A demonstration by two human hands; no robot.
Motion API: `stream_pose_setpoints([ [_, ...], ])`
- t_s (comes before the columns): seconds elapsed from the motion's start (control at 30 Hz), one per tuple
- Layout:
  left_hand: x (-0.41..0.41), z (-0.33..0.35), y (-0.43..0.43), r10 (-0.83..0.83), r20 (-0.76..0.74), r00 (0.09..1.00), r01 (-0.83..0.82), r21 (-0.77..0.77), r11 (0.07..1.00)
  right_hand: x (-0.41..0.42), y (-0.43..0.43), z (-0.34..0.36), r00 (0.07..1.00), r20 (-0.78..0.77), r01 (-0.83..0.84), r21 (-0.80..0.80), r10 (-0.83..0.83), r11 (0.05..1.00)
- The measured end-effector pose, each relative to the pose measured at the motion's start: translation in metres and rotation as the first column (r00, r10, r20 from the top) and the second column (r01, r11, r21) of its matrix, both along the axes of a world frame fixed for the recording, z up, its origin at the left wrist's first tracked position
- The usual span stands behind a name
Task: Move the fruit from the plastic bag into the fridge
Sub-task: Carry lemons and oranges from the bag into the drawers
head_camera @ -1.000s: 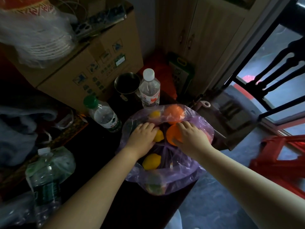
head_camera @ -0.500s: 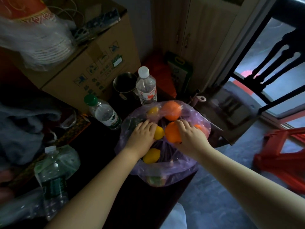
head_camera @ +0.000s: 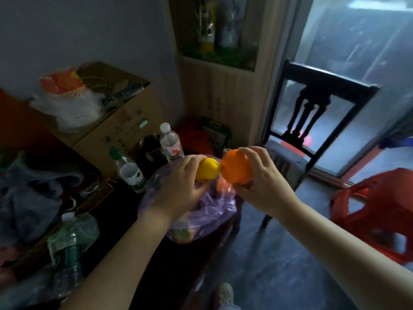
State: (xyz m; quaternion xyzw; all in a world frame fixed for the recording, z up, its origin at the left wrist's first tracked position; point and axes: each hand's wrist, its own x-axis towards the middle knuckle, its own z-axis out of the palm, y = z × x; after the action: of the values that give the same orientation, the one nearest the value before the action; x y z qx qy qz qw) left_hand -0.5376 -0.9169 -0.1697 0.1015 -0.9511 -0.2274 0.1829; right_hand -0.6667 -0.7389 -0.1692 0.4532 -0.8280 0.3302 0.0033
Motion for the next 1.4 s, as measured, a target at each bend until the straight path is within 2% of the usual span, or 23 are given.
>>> stream_pose_setpoints([
  [0.1,-0.005,0.032,0.060,-0.089,-0.102,0.991,0.091,0.015,0.996,0.010,0.071,0.029,0.994,-0.060,0.086,-0.046,-0.088,0.995],
  [0.27,-0.009,0.057,0.170,-0.225,-0.215,0.950,0.268,0.193,0.944,0.040,0.199,0.065,0.960,-0.158,0.221,-0.088,-0.232,0.971],
  [0.37,-0.006,0.065,0.241,-0.300,-0.224,0.927,0.358,0.294,0.886,0.068,0.276,0.075,0.910,-0.218,0.340,-0.089,-0.352,0.936],
  [0.57,-0.001,0.076,0.355,-0.525,-0.246,0.815,0.577,0.255,0.776,0.134,0.399,0.084,0.759,-0.281,0.592,-0.079,-0.588,0.802],
  [0.7,-0.002,0.087,0.405,-0.642,-0.240,0.728,0.684,0.211,0.698,0.176,0.452,0.095,0.616,-0.251,0.752,-0.092,-0.747,0.652],
  [0.83,0.002,0.094,0.437,-0.746,-0.237,0.622,0.782,0.222,0.582,0.214,0.475,0.102,0.500,-0.207,0.838,-0.129,-0.841,0.530],
  [0.93,0.012,0.093,0.452,-0.798,-0.237,0.555,0.832,0.192,0.521,0.233,0.474,0.097,0.467,-0.206,0.861,-0.118,-0.860,0.495],
  [1.03,0.018,0.075,0.449,-0.788,-0.232,0.570,0.822,0.160,0.547,0.241,0.463,0.082,0.445,-0.220,0.881,-0.065,-0.868,0.468],
  [1.17,0.030,0.047,0.430,-0.786,-0.165,0.596,0.797,0.246,0.552,0.249,0.441,0.059,0.443,-0.205,0.890,-0.011,-0.873,0.455],
  [1.27,0.043,0.037,0.416,-0.791,-0.124,0.599,0.791,0.244,0.560,0.257,0.427,0.047,0.444,-0.231,0.893,0.037,-0.866,0.448],
  [1.4,0.053,0.029,0.403,-0.780,-0.100,0.618,0.774,0.249,0.582,0.262,0.418,0.039,0.479,-0.193,0.876,0.041,-0.856,0.480],
])
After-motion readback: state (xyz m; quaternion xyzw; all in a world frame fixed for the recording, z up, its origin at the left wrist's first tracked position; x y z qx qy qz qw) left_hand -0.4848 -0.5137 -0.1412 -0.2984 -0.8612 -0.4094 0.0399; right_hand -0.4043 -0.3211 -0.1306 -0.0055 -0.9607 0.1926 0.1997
